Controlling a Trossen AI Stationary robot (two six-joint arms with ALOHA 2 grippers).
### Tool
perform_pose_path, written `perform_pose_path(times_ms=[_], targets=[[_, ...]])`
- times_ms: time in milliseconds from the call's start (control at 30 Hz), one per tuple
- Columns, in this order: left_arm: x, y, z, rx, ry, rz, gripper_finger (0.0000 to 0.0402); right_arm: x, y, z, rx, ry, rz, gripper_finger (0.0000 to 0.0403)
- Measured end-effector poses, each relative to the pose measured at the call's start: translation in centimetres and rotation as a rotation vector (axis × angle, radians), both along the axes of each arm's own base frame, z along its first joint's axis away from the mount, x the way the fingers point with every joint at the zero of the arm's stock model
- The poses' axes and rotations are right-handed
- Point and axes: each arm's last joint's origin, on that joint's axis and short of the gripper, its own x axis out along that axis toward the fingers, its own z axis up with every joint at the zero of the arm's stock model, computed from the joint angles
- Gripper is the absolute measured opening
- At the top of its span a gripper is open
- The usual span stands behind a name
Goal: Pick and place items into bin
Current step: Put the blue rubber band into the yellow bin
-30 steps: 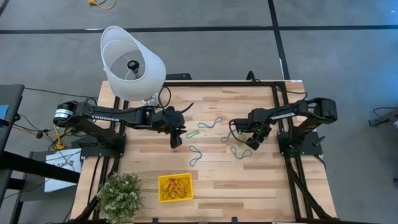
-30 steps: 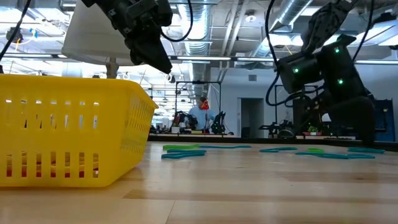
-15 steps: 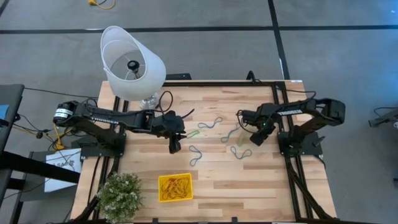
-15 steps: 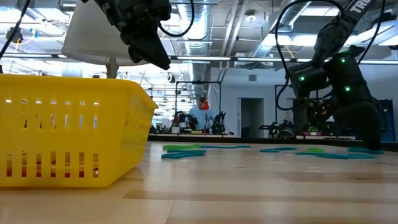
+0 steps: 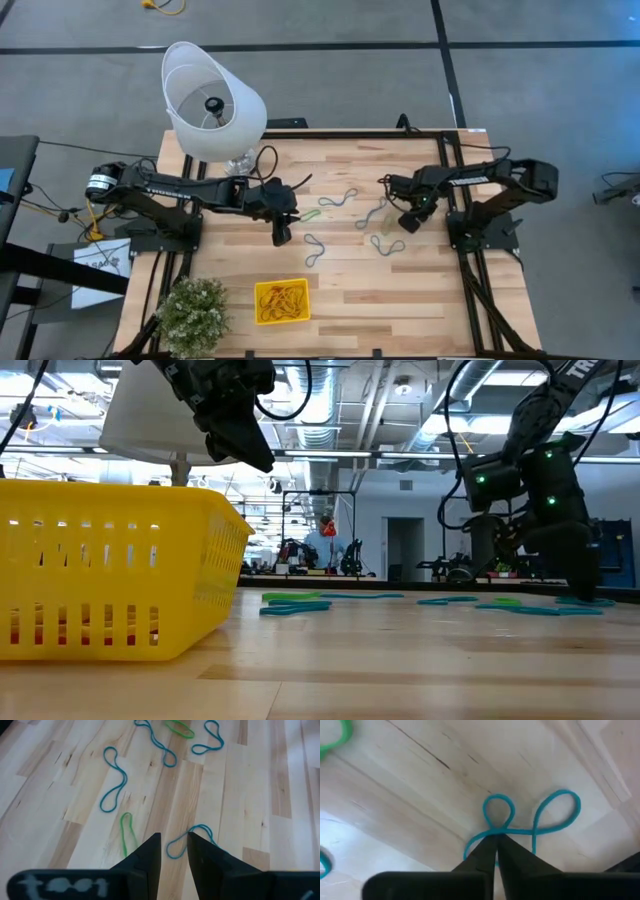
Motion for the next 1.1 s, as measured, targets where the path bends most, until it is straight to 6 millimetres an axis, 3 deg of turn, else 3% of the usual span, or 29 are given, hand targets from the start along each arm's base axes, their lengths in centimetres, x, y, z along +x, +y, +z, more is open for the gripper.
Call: perform_pose_path(times_ms=[133, 267, 600, 733, 867, 1100], targets=[[0.0, 0.0, 0.0, 0.0, 0.0, 0.001, 0.0083, 0.2, 0.7, 0.6, -0.048, -0.064, 0.036, 0.0011], [0.0, 0.0, 0.0, 0.0, 0.0, 0.001, 0.0083, 1.4, 1.8, 2.1, -0.085, -0.263, 0.071, 0.0002], [0.0, 0.0, 0.0, 0.005, -0.005, 0.005, 0.0083, 6.5, 6.7, 8.1, 0.002, -1.118, 0.329, 0.0001], [0.0, 0.4, 0.1, 0.091, 0.001, 0.05, 0.0083, 8.8, 9.0, 8.8, 0.001, -1.354, 0.432, 0.0001], [-0.1, 1.4, 0.1, 0.138, 0.004, 0.116, 0.0083, 11.7, 11.2, 8.0, -0.016, -1.417, 0.506, 0.0], [-0.1, 2.3, 0.1, 0.119, 0.008, 0.133, 0.0083, 18.9, 15.1, 6.3, 0.078, -1.378, 0.647, 0.0]])
